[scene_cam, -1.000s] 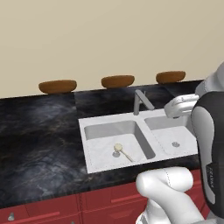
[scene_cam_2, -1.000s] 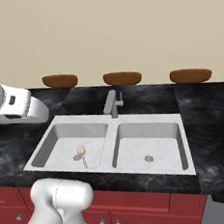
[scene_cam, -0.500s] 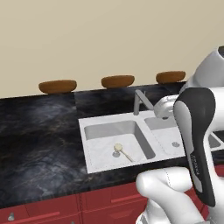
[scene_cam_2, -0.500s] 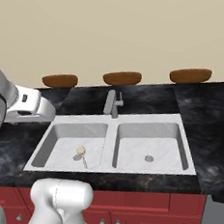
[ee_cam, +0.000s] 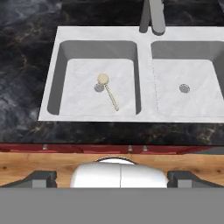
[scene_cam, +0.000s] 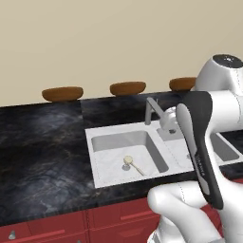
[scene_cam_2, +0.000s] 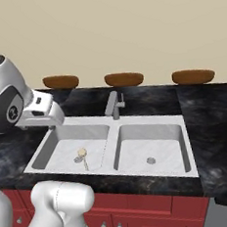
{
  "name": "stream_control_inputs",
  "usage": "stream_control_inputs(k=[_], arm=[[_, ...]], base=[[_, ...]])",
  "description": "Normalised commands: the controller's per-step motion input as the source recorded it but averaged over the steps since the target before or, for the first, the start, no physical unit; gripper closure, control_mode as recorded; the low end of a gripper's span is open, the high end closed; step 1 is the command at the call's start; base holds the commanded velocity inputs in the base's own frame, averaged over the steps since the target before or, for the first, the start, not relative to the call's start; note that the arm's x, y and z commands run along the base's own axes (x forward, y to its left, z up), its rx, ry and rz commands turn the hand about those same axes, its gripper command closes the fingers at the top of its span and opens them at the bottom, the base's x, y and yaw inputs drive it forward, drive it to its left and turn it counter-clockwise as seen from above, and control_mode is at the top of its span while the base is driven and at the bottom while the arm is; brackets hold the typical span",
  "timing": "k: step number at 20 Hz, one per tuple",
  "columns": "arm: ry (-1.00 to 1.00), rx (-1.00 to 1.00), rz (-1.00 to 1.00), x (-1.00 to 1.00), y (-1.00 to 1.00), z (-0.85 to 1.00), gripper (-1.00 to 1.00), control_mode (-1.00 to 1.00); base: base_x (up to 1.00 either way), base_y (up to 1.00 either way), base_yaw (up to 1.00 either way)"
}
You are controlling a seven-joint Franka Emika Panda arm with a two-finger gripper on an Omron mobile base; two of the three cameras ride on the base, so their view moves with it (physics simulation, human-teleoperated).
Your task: Pick up the bar soap and dish brush from the sink, and place them back in the cabinet, and close the cabinet door.
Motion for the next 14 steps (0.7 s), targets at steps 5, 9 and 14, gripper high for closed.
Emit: stream_control_inputs(k=[5,9,14], arm=[[0.09,0.0,0.01,0.32,0.0,-0.35,-1.0,-1.0],[0.02,0.0,0.01,0.38,0.0,-0.34,-1.0,-1.0],[0.0,0.0,0.0,0.47,0.0,-0.27,-1.0,-1.0]], base=[[0.0,0.0,0.0],[0.0,0.0,0.0],[0.0,0.0,0.0]])
